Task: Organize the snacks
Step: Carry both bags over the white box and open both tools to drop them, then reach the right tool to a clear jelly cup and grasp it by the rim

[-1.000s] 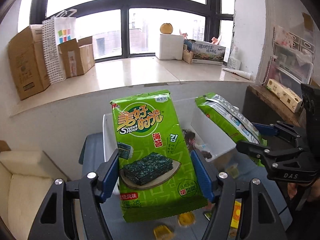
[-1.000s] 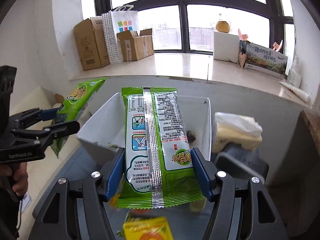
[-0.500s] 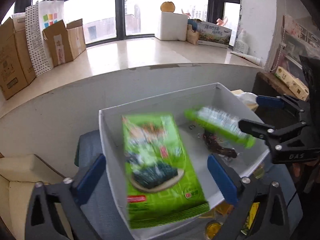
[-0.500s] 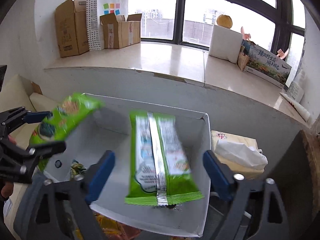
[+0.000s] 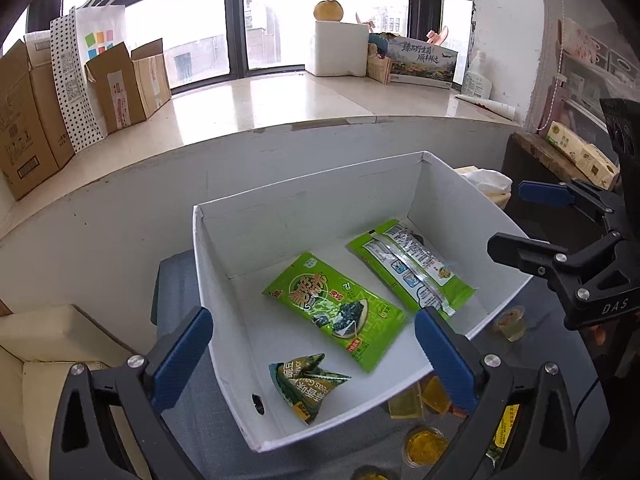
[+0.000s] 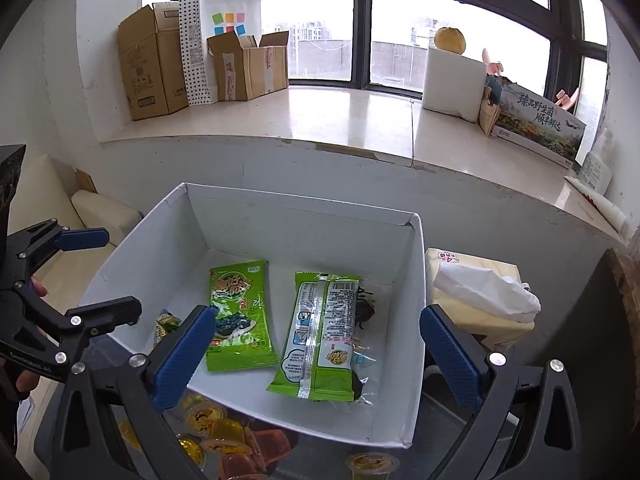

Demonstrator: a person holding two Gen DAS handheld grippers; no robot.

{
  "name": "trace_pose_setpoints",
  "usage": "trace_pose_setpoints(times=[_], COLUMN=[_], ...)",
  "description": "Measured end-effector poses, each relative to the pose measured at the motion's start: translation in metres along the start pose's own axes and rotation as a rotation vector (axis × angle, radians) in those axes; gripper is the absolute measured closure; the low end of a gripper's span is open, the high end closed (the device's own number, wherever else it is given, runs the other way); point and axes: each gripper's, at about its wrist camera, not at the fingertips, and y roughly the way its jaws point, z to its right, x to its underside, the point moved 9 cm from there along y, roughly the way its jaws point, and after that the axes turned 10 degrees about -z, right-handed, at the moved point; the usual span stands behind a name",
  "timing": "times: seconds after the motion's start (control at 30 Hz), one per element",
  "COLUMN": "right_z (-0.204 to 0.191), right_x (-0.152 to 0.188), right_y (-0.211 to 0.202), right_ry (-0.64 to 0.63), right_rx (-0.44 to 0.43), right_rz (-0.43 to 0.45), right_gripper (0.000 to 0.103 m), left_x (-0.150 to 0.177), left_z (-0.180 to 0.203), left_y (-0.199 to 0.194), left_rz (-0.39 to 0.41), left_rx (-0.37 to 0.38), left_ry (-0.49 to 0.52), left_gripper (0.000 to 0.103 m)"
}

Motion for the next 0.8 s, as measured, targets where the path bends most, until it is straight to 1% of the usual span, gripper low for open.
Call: trace_pose_setpoints(times=[0.07,0.17,0.23,0.33,0.43,0.53,0.67,0.77,0.8], right_z=[-0.001,-0.005,-0.007,-0.009,-0.008,-0.003,0.006,0.018,0.025], right_x=[0.002,0.009,0.019,0.035,0.057,0.083,0.119,0.143,0.151], right_y=[-0.007,-0.022,-0.035,-0.052,-0.065,-0.074,-0.075,-0.065,-0.056], right_ry=[0.004,0.011,0.012,0.002,0.013,0.03,0.051,0.075,0.097], right_rx=[-0.009,-0.045,-0.063,-0.071,-0.097,-0.098,-0.094,-0.082,-0.083], right_rz=[0.015,0.04,0.051,0.075,0.082,0.088,0.067,0.042,0.018], right_gripper=[0.0,0.0,0.0,0.0,0.0,0.0,0.0,0.0,0.0], left_x=[0.002,0.007,0.013,0.027,0.046,0.069,0.102,0.131,0.141], left_z=[0.002,0.006,0.007,0.014,0.025,0.036,0.059,0.075,0.08], left_y=[-0.009,-0.03,-0.045,-0.068,-0.086,-0.098,-0.115,-0.123,-0.125], left_rz=[0.02,0.057,0.073,0.097,0.109,0.108,0.118,0.117,0.11], left_rx=[-0.009,0.009,0.004,0.017,-0.019,-0.044,-0.005,0.002,0.007], left_ry=[-0.003,-0.016,-0.034,-0.045,-0.037,-0.038,-0.062,-0.07,-0.066], left_gripper=[0.0,0.0,0.0,0.0,0.0,0.0,0.0,0.0,0.0])
